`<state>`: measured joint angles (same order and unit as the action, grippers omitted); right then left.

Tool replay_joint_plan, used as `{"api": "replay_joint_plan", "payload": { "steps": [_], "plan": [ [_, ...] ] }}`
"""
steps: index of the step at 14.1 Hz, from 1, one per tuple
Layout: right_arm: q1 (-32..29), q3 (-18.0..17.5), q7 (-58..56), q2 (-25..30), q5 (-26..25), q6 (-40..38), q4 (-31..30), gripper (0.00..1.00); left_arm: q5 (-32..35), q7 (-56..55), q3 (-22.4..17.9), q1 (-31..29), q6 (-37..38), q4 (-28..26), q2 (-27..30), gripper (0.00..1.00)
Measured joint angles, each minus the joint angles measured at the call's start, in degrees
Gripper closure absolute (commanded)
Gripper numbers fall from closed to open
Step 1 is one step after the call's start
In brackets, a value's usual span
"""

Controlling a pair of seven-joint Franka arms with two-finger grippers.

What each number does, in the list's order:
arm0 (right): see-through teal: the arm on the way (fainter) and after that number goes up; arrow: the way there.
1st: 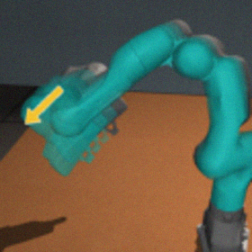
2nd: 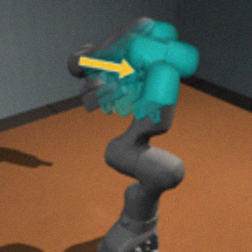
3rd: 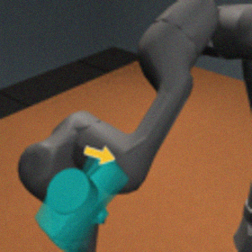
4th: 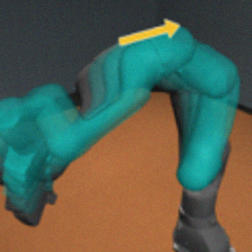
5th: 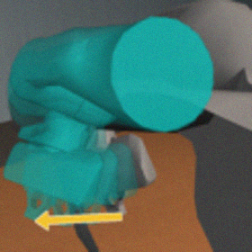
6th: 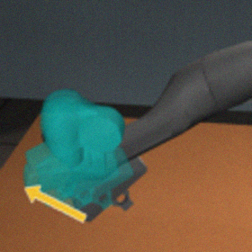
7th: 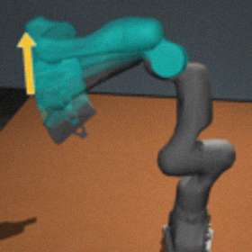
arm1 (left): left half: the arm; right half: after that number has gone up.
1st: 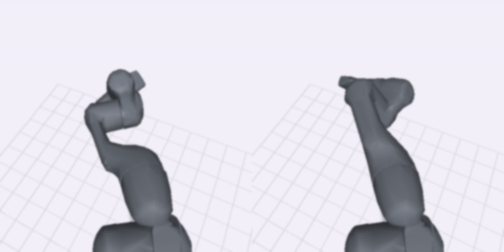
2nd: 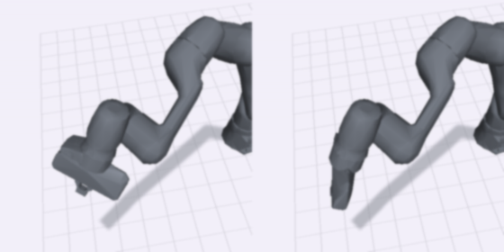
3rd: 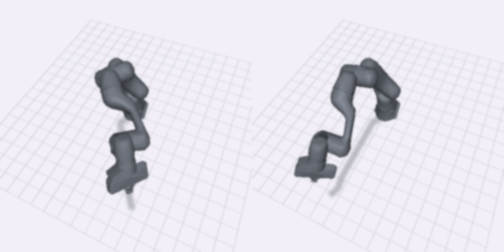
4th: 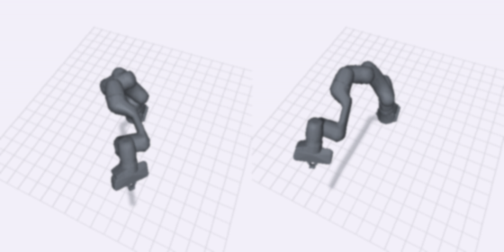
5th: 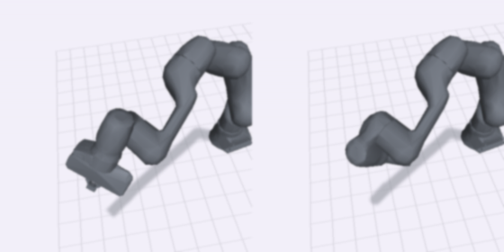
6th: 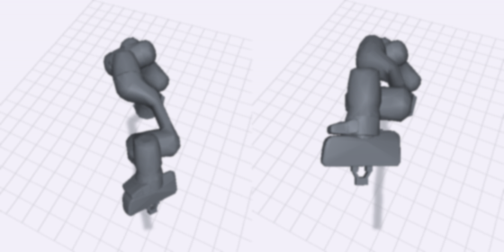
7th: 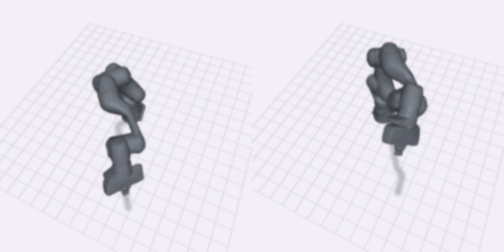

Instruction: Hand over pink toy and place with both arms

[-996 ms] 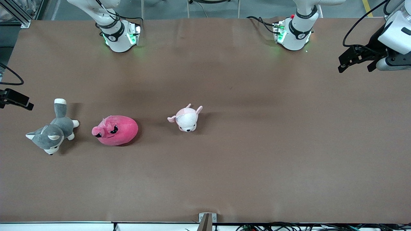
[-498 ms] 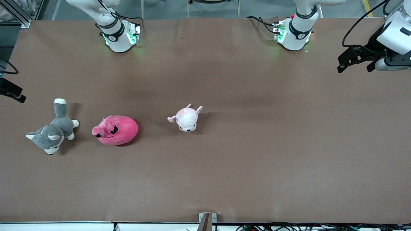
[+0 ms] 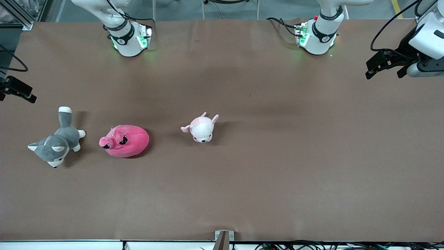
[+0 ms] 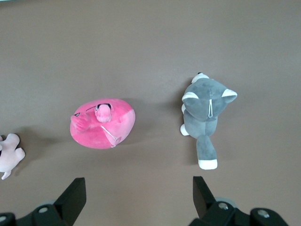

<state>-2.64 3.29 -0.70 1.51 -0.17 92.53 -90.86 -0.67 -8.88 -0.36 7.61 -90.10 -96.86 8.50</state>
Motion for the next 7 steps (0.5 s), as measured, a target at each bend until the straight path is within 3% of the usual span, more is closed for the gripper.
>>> {"api": "replay_joint_plan", "payload": {
  "steps": [7],
  "plan": [
    [0.0, -0.4, 0.0, 3.2, -0.8, 1.1, -4.8, 0.0, 3.4, 0.0, 0.1, 0.4, 0.0, 2.5, -1.9, 0.0]
  ]
}}
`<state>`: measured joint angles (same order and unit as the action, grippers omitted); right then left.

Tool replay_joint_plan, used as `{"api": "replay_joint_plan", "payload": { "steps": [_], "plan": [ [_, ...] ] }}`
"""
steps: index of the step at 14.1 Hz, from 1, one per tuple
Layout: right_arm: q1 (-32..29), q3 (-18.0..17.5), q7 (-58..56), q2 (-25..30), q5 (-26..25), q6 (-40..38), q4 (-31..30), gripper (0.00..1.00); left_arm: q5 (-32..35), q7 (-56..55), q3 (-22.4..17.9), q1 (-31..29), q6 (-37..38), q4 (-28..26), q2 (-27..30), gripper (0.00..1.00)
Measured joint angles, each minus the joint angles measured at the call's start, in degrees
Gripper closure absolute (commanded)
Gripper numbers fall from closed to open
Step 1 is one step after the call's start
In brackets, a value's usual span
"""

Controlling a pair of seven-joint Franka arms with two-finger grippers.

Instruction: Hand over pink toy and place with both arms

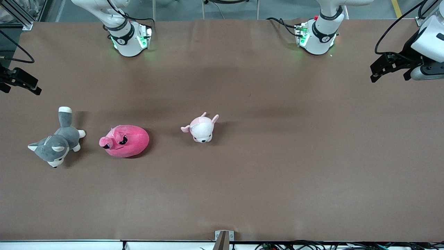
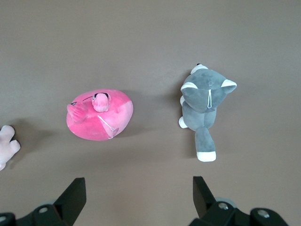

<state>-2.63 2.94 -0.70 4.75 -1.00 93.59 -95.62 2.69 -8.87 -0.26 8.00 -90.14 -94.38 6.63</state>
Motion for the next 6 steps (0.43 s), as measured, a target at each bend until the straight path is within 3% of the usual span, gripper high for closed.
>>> {"api": "replay_joint_plan", "payload": {
  "steps": [6],
  "plan": [
    [0.0, 0.0, 0.0, 0.0, 0.0, 0.1, -0.2, 0.0, 0.1, 0.0, 0.1, 0.1, 0.1, 0.5, -0.4, 0.0]
  ]
}}
